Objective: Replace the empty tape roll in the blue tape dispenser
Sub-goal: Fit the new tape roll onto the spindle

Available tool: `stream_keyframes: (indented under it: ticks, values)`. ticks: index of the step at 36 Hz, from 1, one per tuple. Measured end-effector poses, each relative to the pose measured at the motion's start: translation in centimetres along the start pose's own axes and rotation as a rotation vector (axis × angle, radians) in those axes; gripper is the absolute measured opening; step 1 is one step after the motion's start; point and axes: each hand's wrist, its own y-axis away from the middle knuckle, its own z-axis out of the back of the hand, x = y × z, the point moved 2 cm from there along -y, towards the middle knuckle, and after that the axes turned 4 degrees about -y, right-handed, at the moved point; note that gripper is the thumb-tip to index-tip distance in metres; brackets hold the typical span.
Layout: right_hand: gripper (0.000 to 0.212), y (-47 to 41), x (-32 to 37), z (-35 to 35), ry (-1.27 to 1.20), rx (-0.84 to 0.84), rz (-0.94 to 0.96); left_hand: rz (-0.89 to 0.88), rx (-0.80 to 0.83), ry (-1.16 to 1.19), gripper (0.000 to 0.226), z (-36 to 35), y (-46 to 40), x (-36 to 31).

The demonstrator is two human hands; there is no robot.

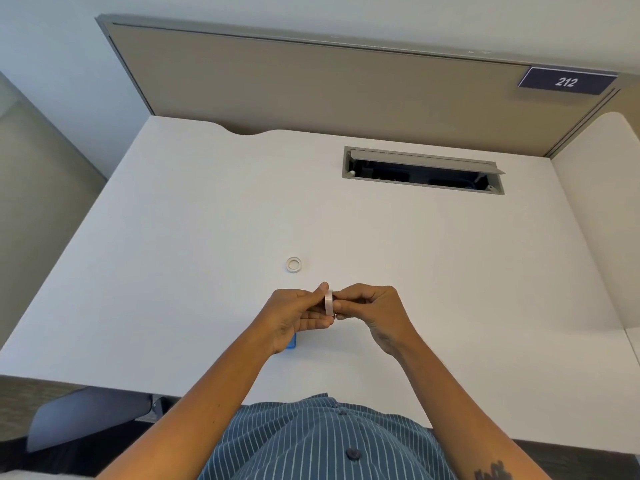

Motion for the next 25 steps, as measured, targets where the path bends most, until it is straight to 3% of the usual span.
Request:
stream_keyframes:
  ticks: [18,25]
  values:
    - [0.017,0.1,-1.3,-3.0,0.033,-0.029,-0.038,0.054,-0.122,0.077,0.040,2.7,-0.1,0.5]
    - [0.028,-0.1,-1.9,-4.9,0.227,-0.036,0.004,0.073,-0.170,0.096,0.042,4.1,-0.1,0.9]
